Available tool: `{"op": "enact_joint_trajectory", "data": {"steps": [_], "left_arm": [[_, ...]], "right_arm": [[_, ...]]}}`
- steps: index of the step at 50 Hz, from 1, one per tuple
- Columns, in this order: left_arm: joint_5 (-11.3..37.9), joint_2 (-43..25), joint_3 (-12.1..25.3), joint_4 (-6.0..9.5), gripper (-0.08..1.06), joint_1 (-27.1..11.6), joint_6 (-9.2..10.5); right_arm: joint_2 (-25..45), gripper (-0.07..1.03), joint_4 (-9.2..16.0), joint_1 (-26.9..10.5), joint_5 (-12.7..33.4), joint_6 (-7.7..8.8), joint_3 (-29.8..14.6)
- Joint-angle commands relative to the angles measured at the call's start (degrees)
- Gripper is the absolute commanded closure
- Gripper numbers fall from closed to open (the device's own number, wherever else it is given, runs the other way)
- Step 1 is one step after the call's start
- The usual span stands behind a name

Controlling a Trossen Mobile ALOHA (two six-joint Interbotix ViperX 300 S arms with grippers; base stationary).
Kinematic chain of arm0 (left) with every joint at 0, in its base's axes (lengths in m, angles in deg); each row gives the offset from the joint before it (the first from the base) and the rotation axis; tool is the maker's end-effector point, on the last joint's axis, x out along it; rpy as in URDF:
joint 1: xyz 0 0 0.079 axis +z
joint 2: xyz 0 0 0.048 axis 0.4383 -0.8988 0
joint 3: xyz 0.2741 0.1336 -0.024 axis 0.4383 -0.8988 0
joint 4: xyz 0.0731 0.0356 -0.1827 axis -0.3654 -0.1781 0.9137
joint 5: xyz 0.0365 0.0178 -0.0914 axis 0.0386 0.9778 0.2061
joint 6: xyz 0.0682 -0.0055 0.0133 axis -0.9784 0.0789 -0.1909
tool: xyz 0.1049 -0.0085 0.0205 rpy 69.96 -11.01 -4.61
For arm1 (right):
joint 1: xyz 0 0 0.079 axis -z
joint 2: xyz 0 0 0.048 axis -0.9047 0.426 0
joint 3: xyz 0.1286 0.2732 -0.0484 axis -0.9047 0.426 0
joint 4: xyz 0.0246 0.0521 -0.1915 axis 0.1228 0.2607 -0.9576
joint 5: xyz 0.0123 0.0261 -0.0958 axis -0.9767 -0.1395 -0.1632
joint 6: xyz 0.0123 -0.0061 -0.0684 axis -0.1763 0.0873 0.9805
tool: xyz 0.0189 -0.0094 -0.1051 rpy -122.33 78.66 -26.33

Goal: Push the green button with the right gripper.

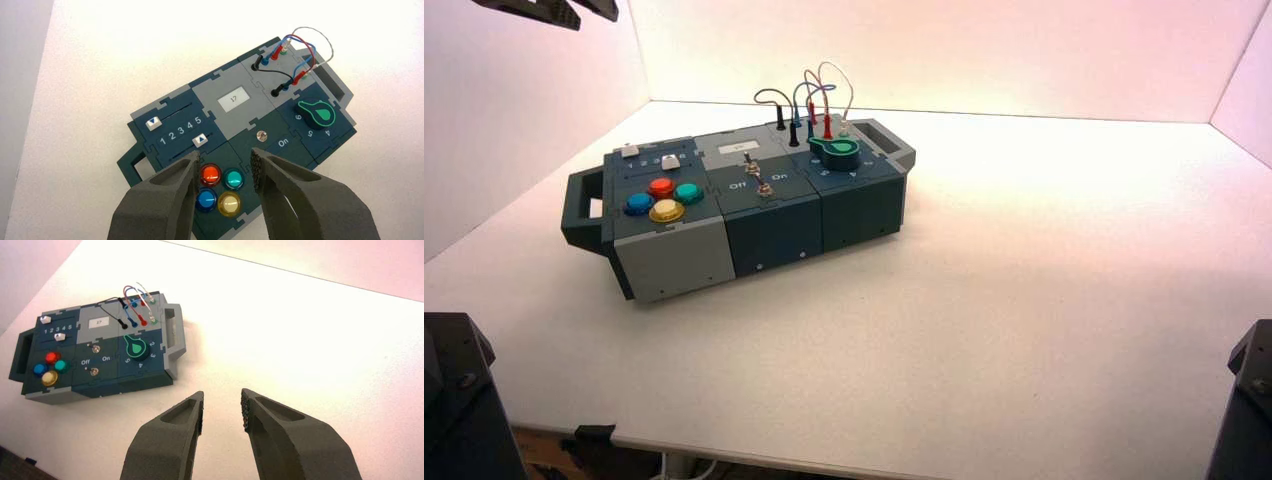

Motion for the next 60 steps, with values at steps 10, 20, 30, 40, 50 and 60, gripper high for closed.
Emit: {"op": "enact_joint_trajectory", "data": {"steps": [10,20,30,40,50,60], "left_arm": [[-0.6,0.0,0.8,0.09,0.43,0.2,-0.09],[-0.6,-1.7,-0.4,-0.35,0.48,1.4,-0.18],[-0.7,-5.9,-1.5,-1.58,0.89,3.9,-0.97],[-1.3,-11.4,-0.5,-2.20,0.99,5.4,-0.97],[-0.9,-18.3,0.3,-2.29,1.00,7.6,-0.79],[-0.4,-24.5,2.0,-2.29,1.00,9.0,-0.79]], "right_arm": [[0.3,0.55,0.0,-0.2,-0.4,0.44,-0.8],[0.3,0.55,0.0,-0.2,-0.4,0.44,-1.0],[0.1,0.55,0.0,-0.2,-0.4,0.44,-1.1],[0.2,0.55,0.5,-0.3,-0.4,0.44,-1.6],[0.4,0.57,0.8,-0.3,-0.5,0.44,-1.7],[0.0,0.57,0.8,-0.2,-1.1,0.44,-1.5]]}}
